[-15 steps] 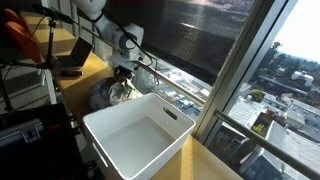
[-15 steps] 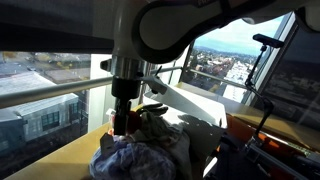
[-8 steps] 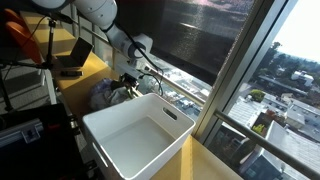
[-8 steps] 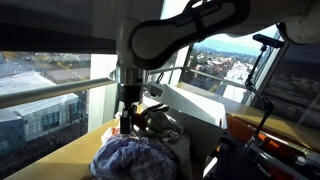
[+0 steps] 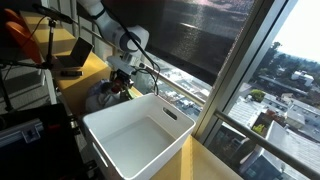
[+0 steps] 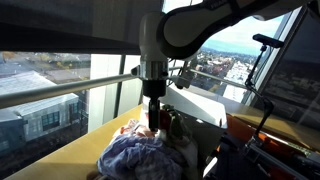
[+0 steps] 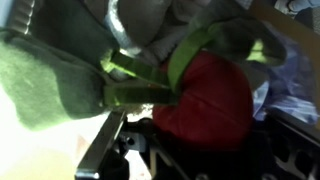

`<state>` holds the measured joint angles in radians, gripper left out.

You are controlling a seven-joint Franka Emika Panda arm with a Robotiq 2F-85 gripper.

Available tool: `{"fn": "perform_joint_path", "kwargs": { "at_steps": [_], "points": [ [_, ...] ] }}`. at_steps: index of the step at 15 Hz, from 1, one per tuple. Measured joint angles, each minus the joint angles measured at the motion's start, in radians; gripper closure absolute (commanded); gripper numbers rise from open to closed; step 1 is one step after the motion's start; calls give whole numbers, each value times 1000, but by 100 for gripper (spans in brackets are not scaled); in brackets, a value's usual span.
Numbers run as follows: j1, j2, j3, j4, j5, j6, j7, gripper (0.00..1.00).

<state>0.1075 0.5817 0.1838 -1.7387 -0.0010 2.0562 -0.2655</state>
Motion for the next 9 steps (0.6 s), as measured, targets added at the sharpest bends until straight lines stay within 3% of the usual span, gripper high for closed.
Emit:
{"fn": "perform_joint_path", "kwargs": {
  "at_steps": [6,9],
  "points": [
    [-10,-327,-3,-276,-30,7,-13,1],
    [-7,-454,-2,-363,-32,10,-28,0]
  ]
}}
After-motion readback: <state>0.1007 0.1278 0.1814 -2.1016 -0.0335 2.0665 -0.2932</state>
